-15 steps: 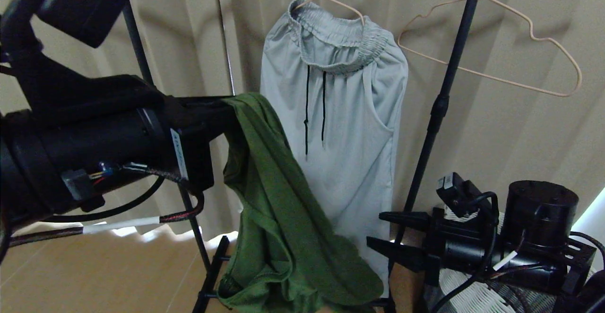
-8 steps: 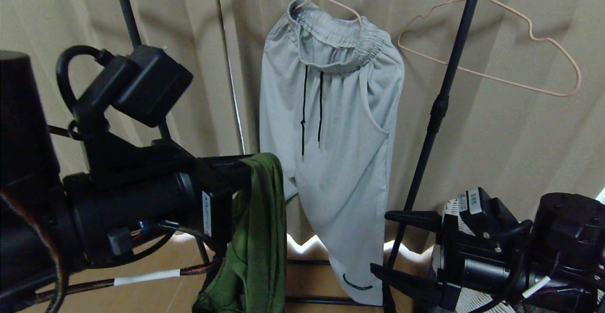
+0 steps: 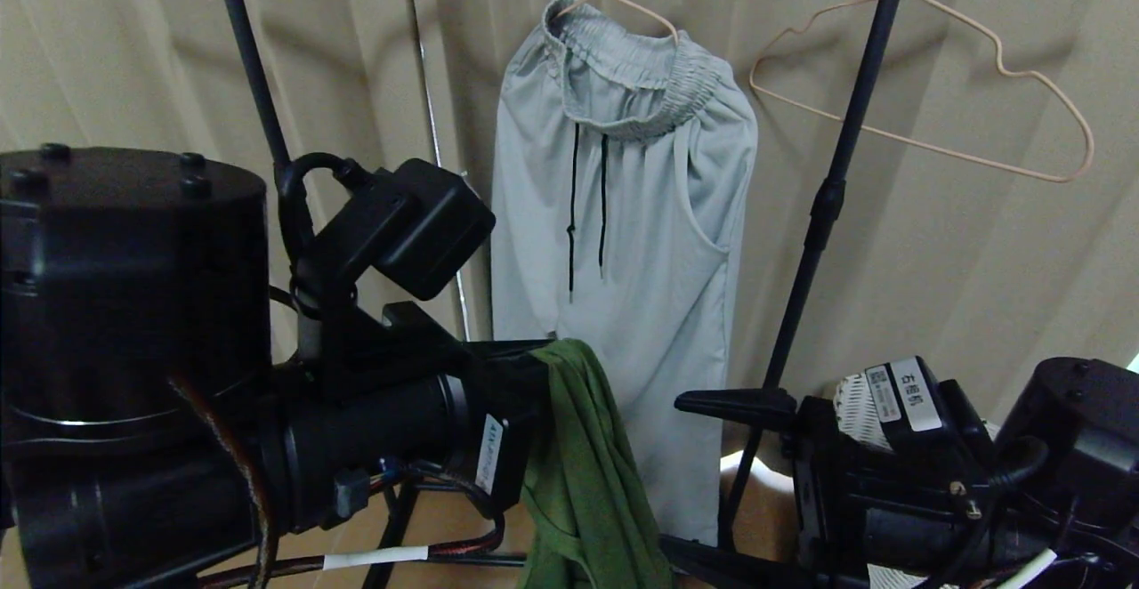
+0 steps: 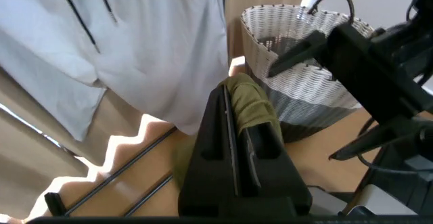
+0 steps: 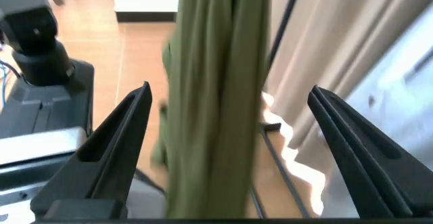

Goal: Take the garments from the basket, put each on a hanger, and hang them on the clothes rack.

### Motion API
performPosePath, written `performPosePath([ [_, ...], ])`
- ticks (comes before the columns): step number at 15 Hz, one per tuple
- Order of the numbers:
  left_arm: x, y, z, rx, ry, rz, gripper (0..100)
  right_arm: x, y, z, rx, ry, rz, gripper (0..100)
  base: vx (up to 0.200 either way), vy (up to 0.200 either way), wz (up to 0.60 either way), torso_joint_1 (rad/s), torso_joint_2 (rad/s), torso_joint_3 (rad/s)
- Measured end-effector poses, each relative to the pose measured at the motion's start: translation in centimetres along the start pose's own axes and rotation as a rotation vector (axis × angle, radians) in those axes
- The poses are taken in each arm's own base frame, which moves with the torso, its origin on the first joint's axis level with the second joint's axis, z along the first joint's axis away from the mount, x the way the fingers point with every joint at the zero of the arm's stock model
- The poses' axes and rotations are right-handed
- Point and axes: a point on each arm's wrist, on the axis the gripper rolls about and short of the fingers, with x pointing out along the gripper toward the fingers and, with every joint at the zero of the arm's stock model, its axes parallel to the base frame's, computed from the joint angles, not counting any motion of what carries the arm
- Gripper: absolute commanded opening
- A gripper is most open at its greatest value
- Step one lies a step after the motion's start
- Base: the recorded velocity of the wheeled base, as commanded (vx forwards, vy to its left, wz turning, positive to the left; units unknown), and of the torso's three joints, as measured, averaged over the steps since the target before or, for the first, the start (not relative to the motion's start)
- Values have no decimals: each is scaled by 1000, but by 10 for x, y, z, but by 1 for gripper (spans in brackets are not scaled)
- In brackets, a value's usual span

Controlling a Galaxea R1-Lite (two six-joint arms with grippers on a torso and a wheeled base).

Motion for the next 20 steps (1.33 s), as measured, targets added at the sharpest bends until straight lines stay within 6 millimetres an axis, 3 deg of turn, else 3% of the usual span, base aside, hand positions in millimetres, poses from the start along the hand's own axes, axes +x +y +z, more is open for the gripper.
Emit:
performPosePath([
  [10,12,-22,-4,29,31,-78,0,37,2,17,-46,-68,77,100,0,0,0,0,0,0],
  [11,13,-24,-5,32,31,-85,0,38,2,17,-45,-68,80,0,0,0,0,0,0,0],
  [20,17,-27,-3,32,2,-94,0,37,4,19,-48,-73,81,0,0,0,0,0,0,0],
])
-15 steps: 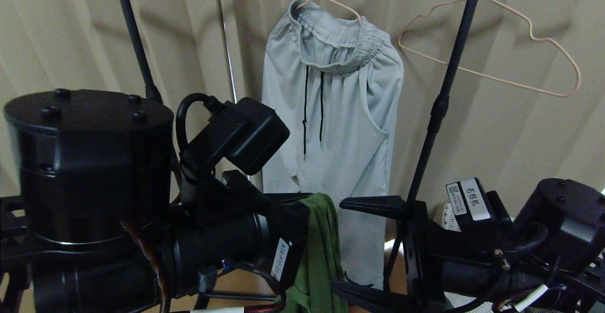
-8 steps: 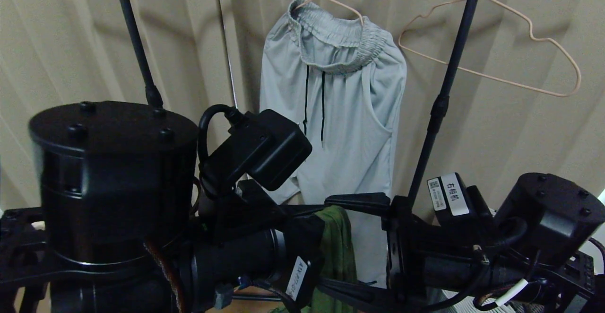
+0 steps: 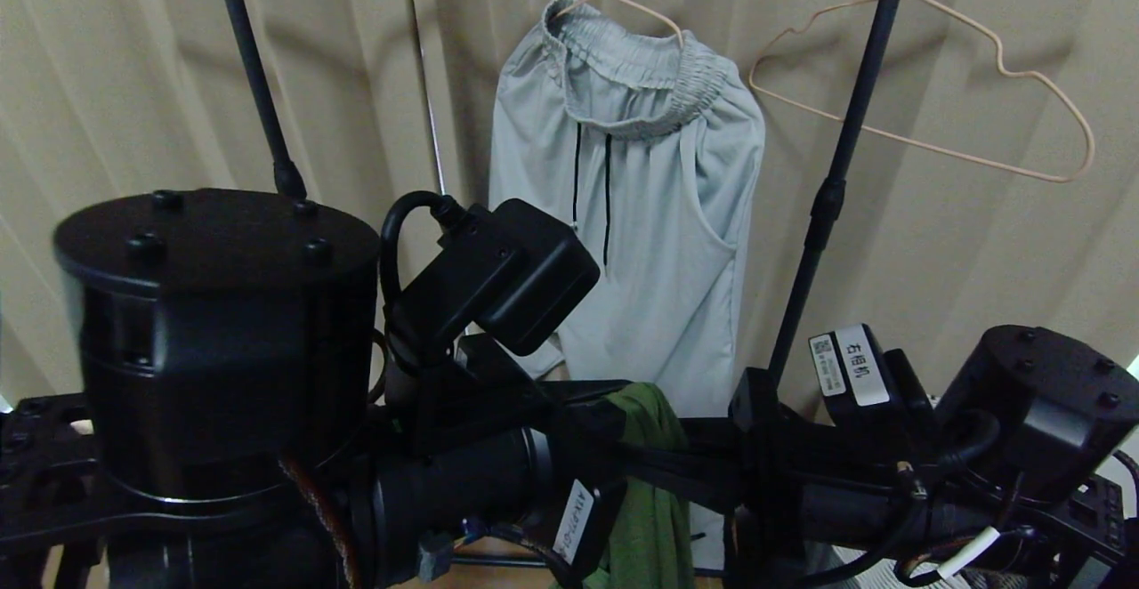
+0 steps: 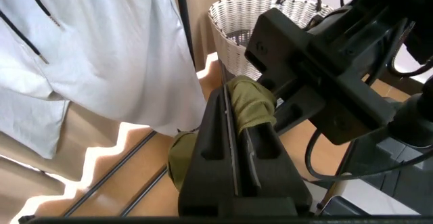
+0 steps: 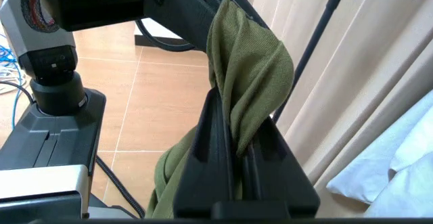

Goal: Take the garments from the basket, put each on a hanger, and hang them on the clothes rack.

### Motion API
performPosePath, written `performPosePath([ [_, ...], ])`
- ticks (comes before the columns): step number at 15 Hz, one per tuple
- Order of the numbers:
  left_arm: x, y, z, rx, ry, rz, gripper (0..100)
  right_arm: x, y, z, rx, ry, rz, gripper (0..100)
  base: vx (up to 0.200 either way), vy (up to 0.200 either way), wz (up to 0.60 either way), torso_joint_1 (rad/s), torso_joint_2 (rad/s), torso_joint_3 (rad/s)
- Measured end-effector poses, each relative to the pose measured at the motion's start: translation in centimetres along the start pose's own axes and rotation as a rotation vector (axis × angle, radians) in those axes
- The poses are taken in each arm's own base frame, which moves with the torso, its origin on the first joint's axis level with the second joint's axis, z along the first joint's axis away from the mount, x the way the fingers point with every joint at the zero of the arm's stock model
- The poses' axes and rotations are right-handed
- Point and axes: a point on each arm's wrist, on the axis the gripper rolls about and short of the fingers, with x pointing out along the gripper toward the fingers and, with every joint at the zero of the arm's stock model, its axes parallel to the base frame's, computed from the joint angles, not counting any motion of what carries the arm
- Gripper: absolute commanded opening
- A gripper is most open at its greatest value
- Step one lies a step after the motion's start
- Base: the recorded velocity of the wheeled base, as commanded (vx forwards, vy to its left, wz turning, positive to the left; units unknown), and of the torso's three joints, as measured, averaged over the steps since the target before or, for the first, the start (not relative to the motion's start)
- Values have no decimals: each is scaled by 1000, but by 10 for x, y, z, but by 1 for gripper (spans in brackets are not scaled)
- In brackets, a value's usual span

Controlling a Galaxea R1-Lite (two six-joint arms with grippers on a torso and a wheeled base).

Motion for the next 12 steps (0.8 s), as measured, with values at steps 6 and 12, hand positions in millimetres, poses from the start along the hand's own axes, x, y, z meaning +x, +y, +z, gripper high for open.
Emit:
performPosePath([
  [6,-5,1,1,-5,-11,1,0,-6,3,9,-13,-23,-5,0,0,0,0,0,0,0],
  [12,-10,1,-2,-1,-7,3,100,-9,2,11,-18,-28,-36,0,0,0,0,0,0,0],
])
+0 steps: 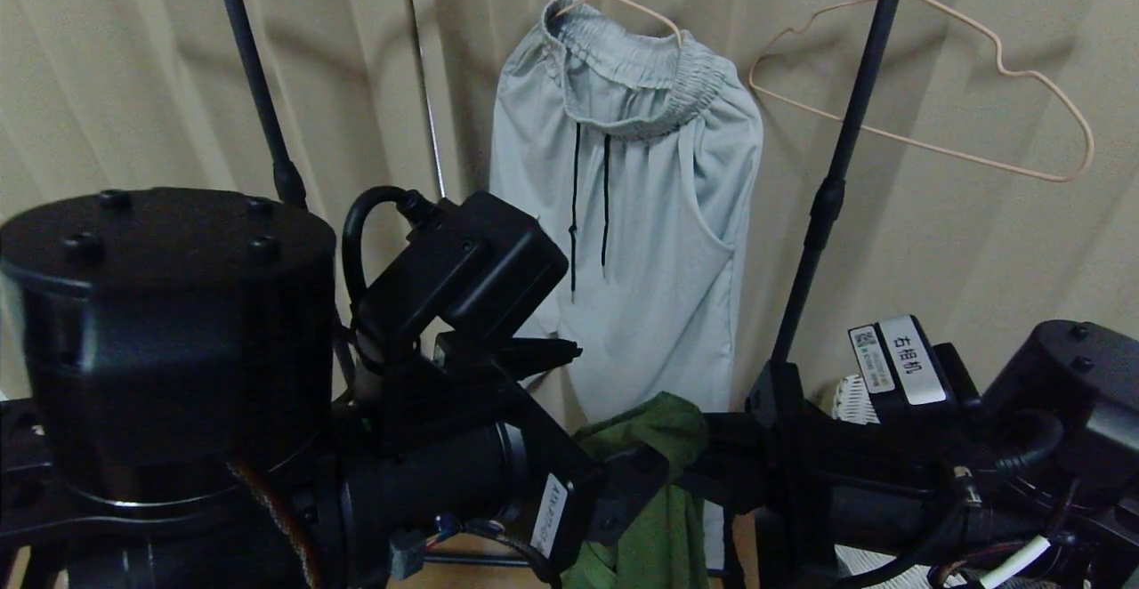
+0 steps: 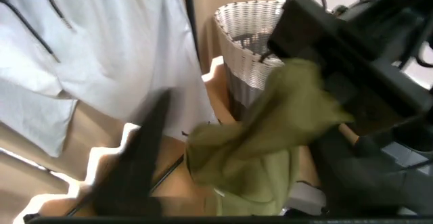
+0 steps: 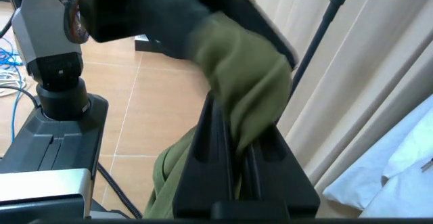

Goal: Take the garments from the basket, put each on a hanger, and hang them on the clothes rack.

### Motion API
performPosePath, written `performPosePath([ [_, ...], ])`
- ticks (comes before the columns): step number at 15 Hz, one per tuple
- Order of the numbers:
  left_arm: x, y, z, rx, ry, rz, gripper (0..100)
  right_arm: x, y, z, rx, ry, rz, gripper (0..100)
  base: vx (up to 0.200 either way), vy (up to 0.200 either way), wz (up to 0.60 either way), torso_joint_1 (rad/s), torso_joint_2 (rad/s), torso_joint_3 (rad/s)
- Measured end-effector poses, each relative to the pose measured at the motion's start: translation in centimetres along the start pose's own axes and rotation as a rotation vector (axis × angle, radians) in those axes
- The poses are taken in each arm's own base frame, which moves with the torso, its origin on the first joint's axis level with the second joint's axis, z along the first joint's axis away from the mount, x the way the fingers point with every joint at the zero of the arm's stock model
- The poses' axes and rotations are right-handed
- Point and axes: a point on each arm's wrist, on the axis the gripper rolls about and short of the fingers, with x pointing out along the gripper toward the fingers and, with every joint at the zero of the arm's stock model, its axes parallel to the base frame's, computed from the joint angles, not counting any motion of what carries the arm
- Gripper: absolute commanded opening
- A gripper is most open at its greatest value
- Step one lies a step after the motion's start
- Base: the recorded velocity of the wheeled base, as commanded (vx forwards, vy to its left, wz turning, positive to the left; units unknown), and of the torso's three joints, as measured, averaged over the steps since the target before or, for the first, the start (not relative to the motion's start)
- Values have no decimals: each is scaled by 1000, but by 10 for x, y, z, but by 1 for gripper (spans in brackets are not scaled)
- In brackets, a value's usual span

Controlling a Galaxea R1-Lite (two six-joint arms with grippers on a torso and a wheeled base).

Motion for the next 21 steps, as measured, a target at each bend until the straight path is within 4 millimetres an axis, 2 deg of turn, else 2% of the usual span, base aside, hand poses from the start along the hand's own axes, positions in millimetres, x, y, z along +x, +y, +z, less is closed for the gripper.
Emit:
performPosePath([
  [3,-20,3,2,-10,-33,2,100,-5,-4,3,-9,-9,-32,0,0,0,0,0,0,0],
  [7,-52,14,-7,-32,-68,40,100,-11,-10,12,-30,-39,-63,0,0,0,0,0,0,0],
  [9,-60,18,-18,-56,-48,58,100,-11,-13,19,-31,-68,-67,0,0,0,0,0,0,0],
  [12,-56,31,-42,-112,41,128,100,-11,-15,32,-31,-140,-48,0,0,0,0,0,0,0],
  [15,-45,32,-61,-155,128,118,100,-10,-15,39,-40,-192,-1,0,0,0,0,0,0,0],
  [17,-41,31,-65,-160,154,56,100,-9,-15,41,-42,-201,9,0,0,0,0,0,0,0],
  [21,-34,31,-65,-161,167,46,100,-8,-14,46,-43,-216,28,0,0,0,0,0,0,0],
])
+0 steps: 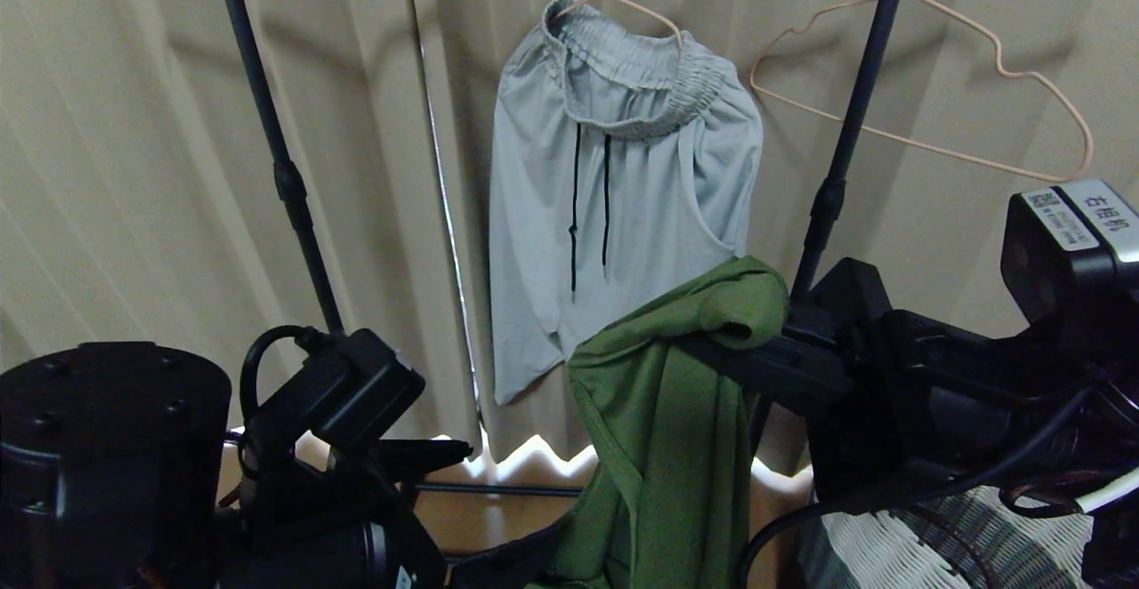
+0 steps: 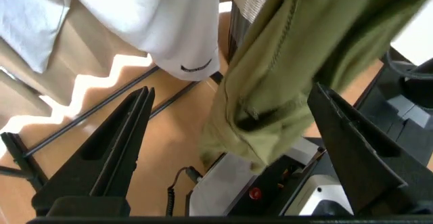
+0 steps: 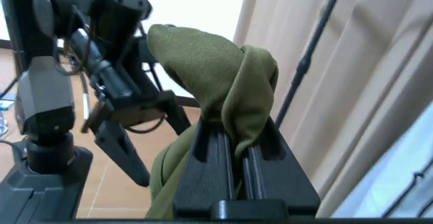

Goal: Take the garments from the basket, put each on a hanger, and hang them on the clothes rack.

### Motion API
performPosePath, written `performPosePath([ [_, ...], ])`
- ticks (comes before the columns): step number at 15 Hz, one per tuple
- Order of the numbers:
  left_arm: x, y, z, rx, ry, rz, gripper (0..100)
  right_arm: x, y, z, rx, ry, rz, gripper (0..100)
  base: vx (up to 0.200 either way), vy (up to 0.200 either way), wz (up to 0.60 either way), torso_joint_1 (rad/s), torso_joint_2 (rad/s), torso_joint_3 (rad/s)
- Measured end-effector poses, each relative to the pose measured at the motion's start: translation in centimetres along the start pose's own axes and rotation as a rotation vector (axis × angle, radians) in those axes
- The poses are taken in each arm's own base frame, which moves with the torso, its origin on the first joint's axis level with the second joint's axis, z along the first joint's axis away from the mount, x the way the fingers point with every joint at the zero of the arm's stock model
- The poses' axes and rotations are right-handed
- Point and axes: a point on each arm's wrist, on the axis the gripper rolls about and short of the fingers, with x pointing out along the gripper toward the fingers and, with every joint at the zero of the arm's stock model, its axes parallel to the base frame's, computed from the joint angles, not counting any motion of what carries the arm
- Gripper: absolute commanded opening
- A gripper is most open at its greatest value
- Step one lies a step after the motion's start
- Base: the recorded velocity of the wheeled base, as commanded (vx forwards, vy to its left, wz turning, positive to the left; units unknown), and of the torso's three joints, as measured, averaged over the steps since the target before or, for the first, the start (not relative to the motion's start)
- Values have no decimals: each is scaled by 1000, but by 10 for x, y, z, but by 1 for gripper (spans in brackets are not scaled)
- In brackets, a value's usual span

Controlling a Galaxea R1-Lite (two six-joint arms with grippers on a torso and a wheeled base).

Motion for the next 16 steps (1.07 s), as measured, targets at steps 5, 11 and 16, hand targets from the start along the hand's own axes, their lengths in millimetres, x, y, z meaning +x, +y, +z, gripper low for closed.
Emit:
performPosePath([
  [5,19,3,-9,-1,80,20,100,5,-1,12,12,-70,22,0,0,0,0,0,0,0],
  [11,31,7,-7,-11,96,40,100,5,0,13,16,-73,27,0,0,0,0,0,0,0],
  [16,33,14,-12,-22,120,74,0,5,0,14,10,-80,28,0,0,0,0,0,0,0],
])
